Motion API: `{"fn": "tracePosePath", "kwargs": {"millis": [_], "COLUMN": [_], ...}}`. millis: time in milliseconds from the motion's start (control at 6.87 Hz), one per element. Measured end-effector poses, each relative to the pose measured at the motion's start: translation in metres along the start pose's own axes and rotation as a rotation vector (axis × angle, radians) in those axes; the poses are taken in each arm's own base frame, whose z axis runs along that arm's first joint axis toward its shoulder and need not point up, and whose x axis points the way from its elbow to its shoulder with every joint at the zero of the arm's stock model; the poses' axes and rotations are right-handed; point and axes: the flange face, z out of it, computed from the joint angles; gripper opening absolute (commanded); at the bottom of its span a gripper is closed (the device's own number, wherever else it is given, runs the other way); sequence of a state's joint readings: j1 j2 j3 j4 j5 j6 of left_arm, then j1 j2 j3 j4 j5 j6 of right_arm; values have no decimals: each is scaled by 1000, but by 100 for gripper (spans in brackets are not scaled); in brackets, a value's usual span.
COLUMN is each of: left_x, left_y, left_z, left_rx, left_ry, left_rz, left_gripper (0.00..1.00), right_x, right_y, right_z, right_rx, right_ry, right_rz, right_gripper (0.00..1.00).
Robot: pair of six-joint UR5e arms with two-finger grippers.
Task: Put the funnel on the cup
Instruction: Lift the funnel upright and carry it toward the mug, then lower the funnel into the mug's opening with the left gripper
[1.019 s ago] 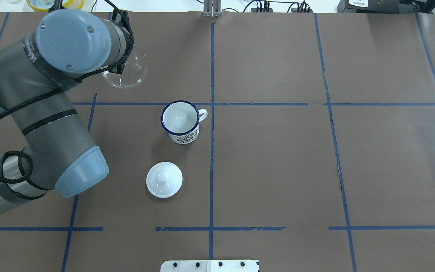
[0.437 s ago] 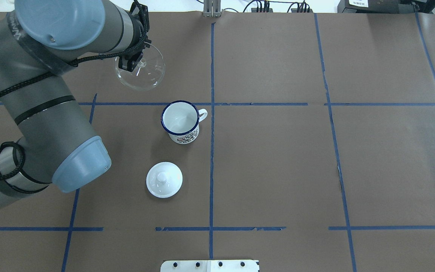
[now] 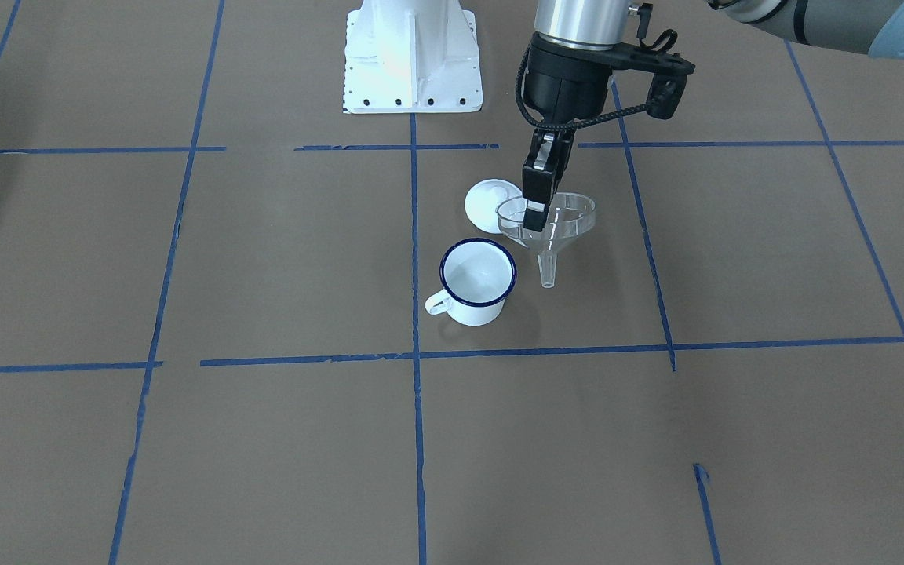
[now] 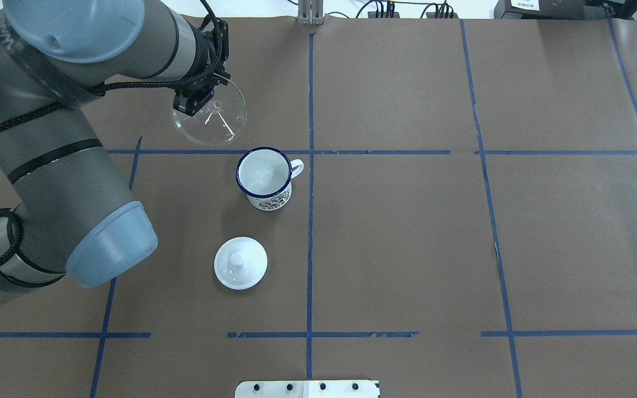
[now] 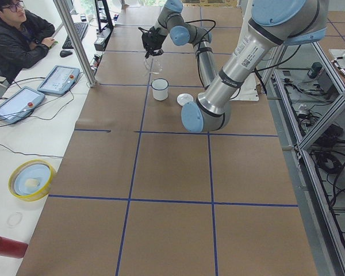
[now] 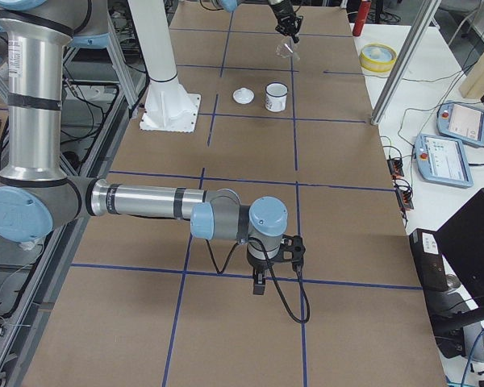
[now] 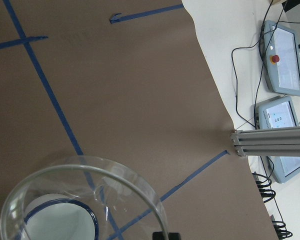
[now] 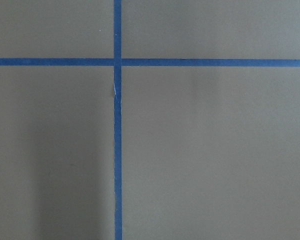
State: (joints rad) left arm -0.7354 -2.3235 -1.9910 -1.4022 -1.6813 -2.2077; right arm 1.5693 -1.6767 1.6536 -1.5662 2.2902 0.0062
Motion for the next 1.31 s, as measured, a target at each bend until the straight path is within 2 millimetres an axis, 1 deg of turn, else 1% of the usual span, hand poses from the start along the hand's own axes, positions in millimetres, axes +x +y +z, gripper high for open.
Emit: {"fn": "tracePosePath", "kwargs": {"millis": [291, 582, 873, 1165, 1310], "left_x": [-1, 0, 0, -4, -1], "left_y": [8, 12, 14, 20, 27], "left_z": [-11, -14, -13, -9, -4], "left_rx": [-27, -35, -49, -110, -135], "left_ry": [-59, -80, -93, -156, -192], "left_rz": [92, 125, 171, 300, 365], "left_gripper": [0, 0, 0, 0, 0], "right_x": [0, 0, 0, 0, 0], "right_y": [0, 0, 0, 0, 0], "right_z": [0, 0, 0, 0, 0], "right_rx": [0, 0, 0, 0, 0], "right_ry": [0, 0, 0, 0, 0], "right_rz": [0, 0, 0, 0, 0], "right_gripper": [100, 100, 100, 100, 100]}}
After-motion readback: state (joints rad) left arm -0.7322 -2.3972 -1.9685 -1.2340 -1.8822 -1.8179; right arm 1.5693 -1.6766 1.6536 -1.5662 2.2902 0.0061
